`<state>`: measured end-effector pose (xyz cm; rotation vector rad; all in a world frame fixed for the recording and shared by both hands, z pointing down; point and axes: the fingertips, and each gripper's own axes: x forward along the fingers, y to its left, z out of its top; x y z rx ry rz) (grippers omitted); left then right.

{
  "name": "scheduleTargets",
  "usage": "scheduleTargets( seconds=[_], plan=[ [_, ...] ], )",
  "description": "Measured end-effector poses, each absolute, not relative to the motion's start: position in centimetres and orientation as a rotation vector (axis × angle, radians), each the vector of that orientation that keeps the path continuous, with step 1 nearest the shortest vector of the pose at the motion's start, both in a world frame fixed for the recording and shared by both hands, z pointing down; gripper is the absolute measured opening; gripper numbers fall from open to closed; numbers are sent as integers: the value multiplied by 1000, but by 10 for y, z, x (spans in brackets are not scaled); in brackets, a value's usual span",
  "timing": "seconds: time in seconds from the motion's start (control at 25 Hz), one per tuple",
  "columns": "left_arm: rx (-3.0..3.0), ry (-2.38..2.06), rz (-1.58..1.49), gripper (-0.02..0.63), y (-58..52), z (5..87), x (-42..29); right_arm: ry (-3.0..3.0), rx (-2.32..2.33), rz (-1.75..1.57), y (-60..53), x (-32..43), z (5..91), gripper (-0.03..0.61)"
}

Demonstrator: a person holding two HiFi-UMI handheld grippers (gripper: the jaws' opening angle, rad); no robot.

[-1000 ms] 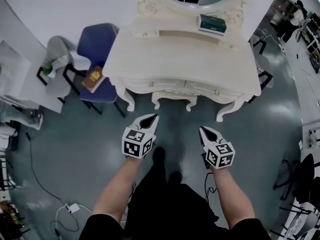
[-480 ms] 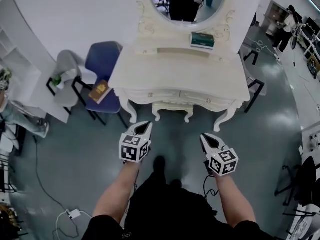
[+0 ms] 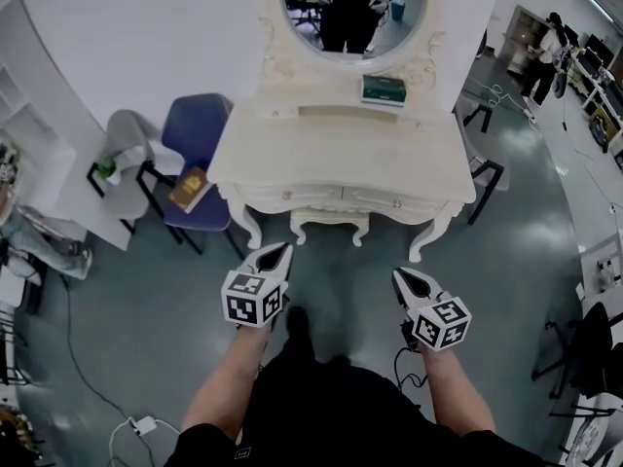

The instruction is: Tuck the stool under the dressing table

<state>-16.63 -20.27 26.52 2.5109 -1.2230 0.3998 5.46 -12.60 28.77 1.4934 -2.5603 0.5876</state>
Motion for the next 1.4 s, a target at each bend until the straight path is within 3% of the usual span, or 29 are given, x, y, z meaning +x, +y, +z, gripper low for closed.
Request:
scheduleTargets(
  seconds=[0.28, 0.88, 1.4],
  plan=[
    [2594, -1222, 376, 18, -256, 232, -183, -2553, 1604, 584, -172, 62, 263, 2],
    [2703, -1163, 254, 18, -383, 182, -223, -2704, 1610, 377, -289, -15, 157, 2],
    [2728, -1203, 234, 18, -414, 140, -175, -2780, 1477, 207, -320, 21, 121, 2]
  ],
)
